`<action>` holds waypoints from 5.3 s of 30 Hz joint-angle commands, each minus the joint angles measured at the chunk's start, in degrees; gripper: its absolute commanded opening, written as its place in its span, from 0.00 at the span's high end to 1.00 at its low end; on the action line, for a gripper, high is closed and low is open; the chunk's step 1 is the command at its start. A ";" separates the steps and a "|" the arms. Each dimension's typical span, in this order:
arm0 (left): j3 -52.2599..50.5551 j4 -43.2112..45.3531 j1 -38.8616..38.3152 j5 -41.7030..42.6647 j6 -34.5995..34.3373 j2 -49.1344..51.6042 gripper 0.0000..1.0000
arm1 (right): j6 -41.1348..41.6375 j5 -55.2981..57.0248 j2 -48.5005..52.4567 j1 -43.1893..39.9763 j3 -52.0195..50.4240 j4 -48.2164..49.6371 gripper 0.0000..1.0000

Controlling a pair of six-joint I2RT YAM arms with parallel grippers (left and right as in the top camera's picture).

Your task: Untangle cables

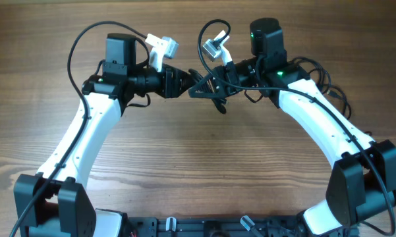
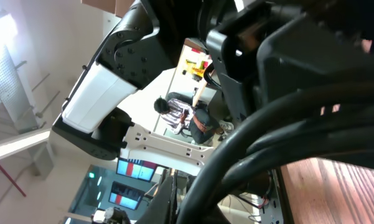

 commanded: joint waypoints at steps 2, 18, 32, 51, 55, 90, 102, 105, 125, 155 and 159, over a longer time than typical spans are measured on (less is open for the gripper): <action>-0.42 4.04 0.33 -11.13 -4.00 0.92 0.56 | 0.04 -3.80 -0.85 0.44 1.27 0.00 0.91; -0.46 -1.40 -5.49 -8.48 -5.66 2.34 0.55 | -0.04 -3.80 -0.85 0.44 1.22 0.07 0.89; -0.46 -1.01 -1.16 10.95 -5.66 2.32 0.56 | 0.04 -3.78 -0.85 0.44 1.22 0.04 0.88; -0.79 -6.97 -3.69 2.67 0.37 2.75 0.96 | 0.00 -3.78 -0.85 0.44 1.22 0.07 0.88; -0.79 -7.50 -3.69 -1.09 0.33 2.75 0.96 | 0.00 -3.78 -0.85 0.44 1.22 0.07 0.87; -0.79 -12.81 -3.78 -5.49 4.74 2.75 0.96 | -3.19 -3.56 -0.85 0.44 1.22 0.02 0.87; -0.79 -22.82 7.63 1.81 4.61 2.75 0.96 | -17.92 16.81 -0.79 0.44 -3.26 -7.61 0.91; -0.79 -22.82 11.23 13.44 4.61 2.75 0.96 | -27.28 28.52 -0.74 0.44 -4.26 -15.91 0.93; -0.79 -22.34 14.95 13.60 -7.50 2.75 0.96 | -30.03 84.21 -0.61 0.44 -4.42 -27.45 0.96; -2.16 -22.36 14.78 -21.75 -19.43 2.80 0.28 | -38.32 35.82 -0.04 0.44 -5.07 -26.58 0.77; -3.34 -22.38 14.45 -19.71 -19.30 2.80 0.22 | -36.24 35.19 -0.04 0.44 -5.07 -25.90 0.34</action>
